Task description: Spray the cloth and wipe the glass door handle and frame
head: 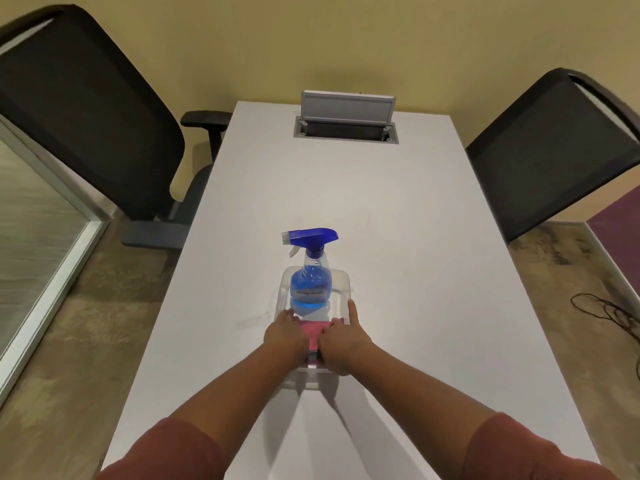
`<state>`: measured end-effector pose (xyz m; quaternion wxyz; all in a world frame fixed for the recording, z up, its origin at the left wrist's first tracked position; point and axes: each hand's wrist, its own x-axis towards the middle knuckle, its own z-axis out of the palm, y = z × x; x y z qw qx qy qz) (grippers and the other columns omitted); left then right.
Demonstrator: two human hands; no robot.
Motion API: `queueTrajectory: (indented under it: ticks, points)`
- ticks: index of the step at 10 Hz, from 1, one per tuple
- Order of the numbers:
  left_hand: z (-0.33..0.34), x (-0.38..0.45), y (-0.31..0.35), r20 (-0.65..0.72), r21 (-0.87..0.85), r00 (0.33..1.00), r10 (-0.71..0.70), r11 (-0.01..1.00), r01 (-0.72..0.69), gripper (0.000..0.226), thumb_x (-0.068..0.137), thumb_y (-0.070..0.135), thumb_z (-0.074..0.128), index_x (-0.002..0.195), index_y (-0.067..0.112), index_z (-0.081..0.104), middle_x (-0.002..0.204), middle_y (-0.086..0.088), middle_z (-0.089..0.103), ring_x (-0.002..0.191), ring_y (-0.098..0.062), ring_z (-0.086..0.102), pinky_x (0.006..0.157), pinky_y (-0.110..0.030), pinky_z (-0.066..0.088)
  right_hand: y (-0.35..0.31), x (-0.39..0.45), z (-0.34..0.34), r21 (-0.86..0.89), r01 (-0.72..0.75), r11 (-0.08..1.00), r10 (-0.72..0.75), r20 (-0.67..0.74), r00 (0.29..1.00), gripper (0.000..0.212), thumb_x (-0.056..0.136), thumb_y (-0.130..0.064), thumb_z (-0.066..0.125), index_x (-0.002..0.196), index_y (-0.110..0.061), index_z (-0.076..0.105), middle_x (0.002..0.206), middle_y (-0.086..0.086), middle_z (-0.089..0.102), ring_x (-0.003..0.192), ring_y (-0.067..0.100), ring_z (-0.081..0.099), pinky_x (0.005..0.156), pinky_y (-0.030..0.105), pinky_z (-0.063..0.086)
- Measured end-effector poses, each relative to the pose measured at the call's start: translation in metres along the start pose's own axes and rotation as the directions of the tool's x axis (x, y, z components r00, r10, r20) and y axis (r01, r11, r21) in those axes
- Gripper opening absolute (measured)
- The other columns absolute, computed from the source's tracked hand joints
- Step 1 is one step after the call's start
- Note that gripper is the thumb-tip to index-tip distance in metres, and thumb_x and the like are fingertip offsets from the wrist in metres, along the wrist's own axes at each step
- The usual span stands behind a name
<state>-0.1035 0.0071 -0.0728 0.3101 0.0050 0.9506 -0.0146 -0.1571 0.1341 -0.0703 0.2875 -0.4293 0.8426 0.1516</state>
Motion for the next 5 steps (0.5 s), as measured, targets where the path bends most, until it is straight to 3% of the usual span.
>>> queueTrajectory:
  ticks: [1,2,3,4,5]
  points:
    - [-0.008,-0.015,-0.014,-0.031,0.127,0.995,0.091,0.988,-0.086,0.065,0.104,0.044,0.049,0.158,0.011,0.032,0.167,-0.016,0.026,0.157,-0.032,0.019,0.128,-0.043,0.021,0.006,-0.014,-0.003,0.021,0.014,1.0,-0.012,-0.092,0.996,0.057,0.098,-0.053,0.045,0.15,-0.031,0.037,0.155,0.002,0.045,0.153,0.031,0.019,0.112,0.065,-0.019]
    - [-0.013,-0.036,-0.022,-0.152,0.205,0.972,0.179,0.968,-0.146,0.058,0.105,0.037,0.049,0.155,0.011,0.038,0.164,-0.017,0.034,0.154,-0.033,0.026,0.127,-0.044,0.023,0.004,-0.03,-0.014,0.039,-0.02,0.999,0.026,-0.155,0.988,0.051,0.097,-0.051,0.05,0.14,-0.025,0.048,0.148,0.006,0.053,0.149,0.033,0.028,0.113,0.07,-0.012]
    - [-0.023,-0.061,-0.031,-0.306,0.161,0.922,0.238,0.967,-0.196,0.054,0.108,0.035,0.041,0.155,0.007,0.037,0.162,-0.015,0.038,0.153,-0.034,0.029,0.123,-0.044,0.028,-0.002,-0.049,-0.027,0.065,-0.061,0.996,0.075,-0.248,0.966,0.041,0.096,-0.045,0.052,0.127,-0.018,0.056,0.134,0.006,0.061,0.137,0.03,0.042,0.117,0.067,0.002]
    - [-0.036,-0.089,-0.044,-0.501,0.217,0.792,0.351,0.936,-0.277,0.056,0.109,0.043,0.03,0.147,0.007,0.051,0.154,-0.013,0.051,0.147,-0.034,0.042,0.118,-0.042,0.038,-0.001,-0.065,-0.03,0.069,-0.091,0.993,0.112,-0.423,0.899,0.028,0.098,-0.029,0.044,0.118,-0.016,0.058,0.126,0.005,0.063,0.129,0.029,0.047,0.114,0.06,0.015]
    - [-0.049,-0.111,-0.054,-0.645,0.329,0.668,0.372,0.924,-0.198,0.059,0.104,0.05,0.031,0.129,0.014,0.071,0.133,-0.003,0.07,0.128,-0.024,0.064,0.102,-0.034,0.053,0.001,-0.075,-0.035,0.063,-0.148,0.987,0.158,-0.558,0.815,0.029,0.099,-0.026,0.037,0.119,-0.017,0.057,0.127,0.004,0.063,0.126,0.029,0.049,0.109,0.057,0.024]
